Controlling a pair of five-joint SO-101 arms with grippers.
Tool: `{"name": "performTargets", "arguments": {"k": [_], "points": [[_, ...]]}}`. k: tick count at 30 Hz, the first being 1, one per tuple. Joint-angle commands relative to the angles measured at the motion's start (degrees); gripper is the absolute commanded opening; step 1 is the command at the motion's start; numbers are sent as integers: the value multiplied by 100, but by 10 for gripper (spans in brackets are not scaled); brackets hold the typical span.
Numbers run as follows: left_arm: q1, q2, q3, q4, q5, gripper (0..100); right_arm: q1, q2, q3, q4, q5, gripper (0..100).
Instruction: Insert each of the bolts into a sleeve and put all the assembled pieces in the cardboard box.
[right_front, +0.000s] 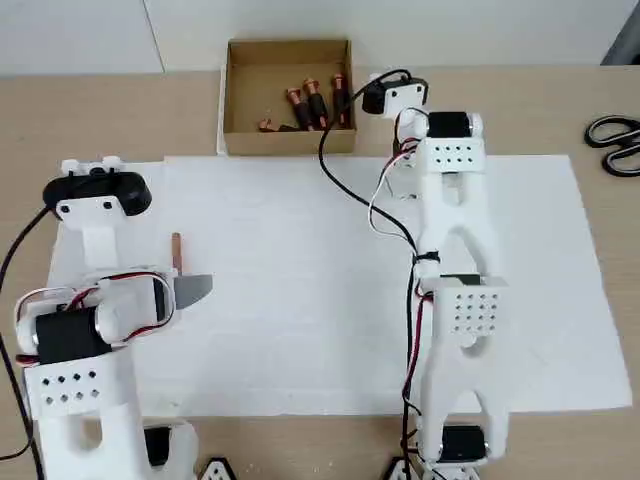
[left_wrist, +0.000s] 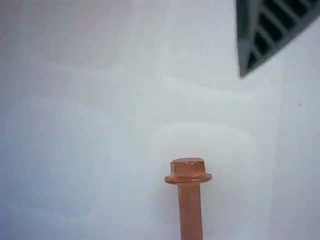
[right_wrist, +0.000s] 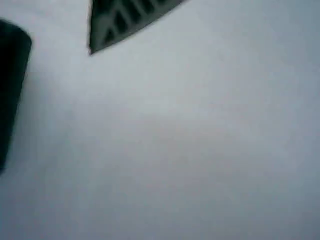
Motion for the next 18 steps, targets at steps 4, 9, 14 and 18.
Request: {"name": "performTargets", "arguments": {"k": [4, 9, 14, 18], "points": [[-35, -88, -13, -53, -53, 350, -4, 514, -870, -13, 62, 186], [-35, -88, -13, -53, -53, 350, 4, 901, -1327, 40, 70, 184], [-35, -88, -13, -53, -53, 350, 4, 989, -1433, 40, 149, 80], [-35, -88, -13, -53, -53, 350, 57, 1007, -1424, 40, 176, 64]]}}
